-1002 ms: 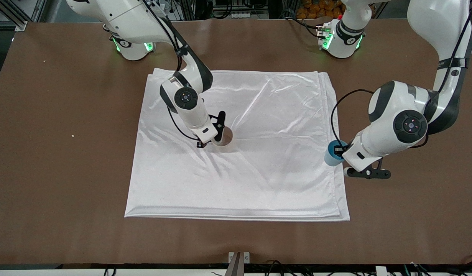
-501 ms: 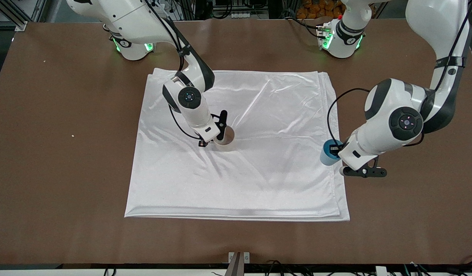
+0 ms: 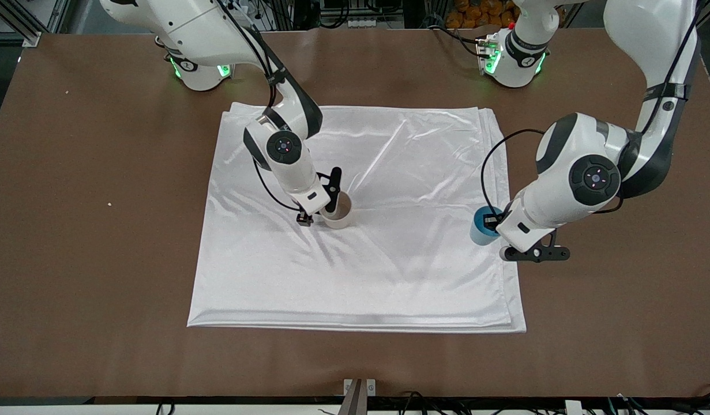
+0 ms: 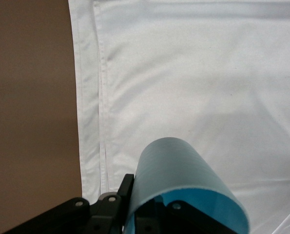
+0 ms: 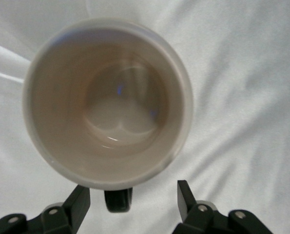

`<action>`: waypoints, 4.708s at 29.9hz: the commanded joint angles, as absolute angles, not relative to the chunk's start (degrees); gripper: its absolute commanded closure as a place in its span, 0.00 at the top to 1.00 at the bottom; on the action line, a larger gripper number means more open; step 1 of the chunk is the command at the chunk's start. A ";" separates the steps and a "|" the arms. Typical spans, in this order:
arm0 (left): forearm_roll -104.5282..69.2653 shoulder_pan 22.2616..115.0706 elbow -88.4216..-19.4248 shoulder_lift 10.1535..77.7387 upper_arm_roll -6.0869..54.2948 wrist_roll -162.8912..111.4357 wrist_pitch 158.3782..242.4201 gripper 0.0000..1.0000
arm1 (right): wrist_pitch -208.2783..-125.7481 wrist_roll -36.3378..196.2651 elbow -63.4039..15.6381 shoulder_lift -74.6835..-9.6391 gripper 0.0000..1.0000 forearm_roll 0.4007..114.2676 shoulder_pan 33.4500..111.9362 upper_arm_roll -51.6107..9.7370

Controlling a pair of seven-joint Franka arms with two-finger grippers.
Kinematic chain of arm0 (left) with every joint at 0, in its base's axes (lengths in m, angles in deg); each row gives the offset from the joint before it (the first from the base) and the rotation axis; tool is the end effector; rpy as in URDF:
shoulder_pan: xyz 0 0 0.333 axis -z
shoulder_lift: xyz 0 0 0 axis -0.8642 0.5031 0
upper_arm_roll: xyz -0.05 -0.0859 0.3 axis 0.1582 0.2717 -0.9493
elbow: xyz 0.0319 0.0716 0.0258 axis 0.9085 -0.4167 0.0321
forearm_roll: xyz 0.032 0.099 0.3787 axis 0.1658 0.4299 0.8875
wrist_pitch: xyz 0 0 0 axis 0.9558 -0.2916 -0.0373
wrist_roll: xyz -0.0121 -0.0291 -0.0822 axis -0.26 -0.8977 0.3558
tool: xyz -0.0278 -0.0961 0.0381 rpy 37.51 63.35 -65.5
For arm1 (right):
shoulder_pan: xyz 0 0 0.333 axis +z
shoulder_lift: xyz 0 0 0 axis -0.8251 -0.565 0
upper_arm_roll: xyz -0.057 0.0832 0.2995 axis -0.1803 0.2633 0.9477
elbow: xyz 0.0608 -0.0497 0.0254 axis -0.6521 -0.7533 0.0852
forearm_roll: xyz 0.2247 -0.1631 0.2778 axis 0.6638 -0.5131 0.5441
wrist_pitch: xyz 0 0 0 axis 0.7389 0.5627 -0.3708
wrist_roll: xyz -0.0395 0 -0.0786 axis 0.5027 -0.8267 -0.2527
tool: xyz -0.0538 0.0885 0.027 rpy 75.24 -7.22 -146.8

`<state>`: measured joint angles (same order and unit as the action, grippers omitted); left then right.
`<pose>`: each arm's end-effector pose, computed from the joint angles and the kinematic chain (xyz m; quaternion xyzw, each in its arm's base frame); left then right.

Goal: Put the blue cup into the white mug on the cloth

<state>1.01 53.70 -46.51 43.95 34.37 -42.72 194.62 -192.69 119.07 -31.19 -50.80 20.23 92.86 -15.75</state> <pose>0.6308 -0.2045 0.3893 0.9992 -0.0062 -0.0376 0.0134 0.5177 0.3904 0.2223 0.7584 0.6513 0.0241 0.0037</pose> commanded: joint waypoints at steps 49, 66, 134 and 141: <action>1.20 92.22 -35.16 55.85 23.10 -76.93 205.67 0.00 | -137.09 109.56 -10.03 -24.41 1.00 19.26 84.86 -38.86; 1.29 96.00 -32.26 60.69 22.57 -80.62 209.97 0.00 | -135.68 97.10 -5.98 -24.50 1.00 24.36 83.81 -48.01; 1.29 78.08 -33.14 40.74 15.09 -55.76 197.49 1.00 | -135.77 64.56 -4.31 -24.94 1.00 23.74 84.25 -47.83; 1.20 75.88 -33.05 38.54 14.83 -50.31 193.90 1.00 | -135.86 64.56 -4.31 -25.11 1.00 23.83 84.07 -47.83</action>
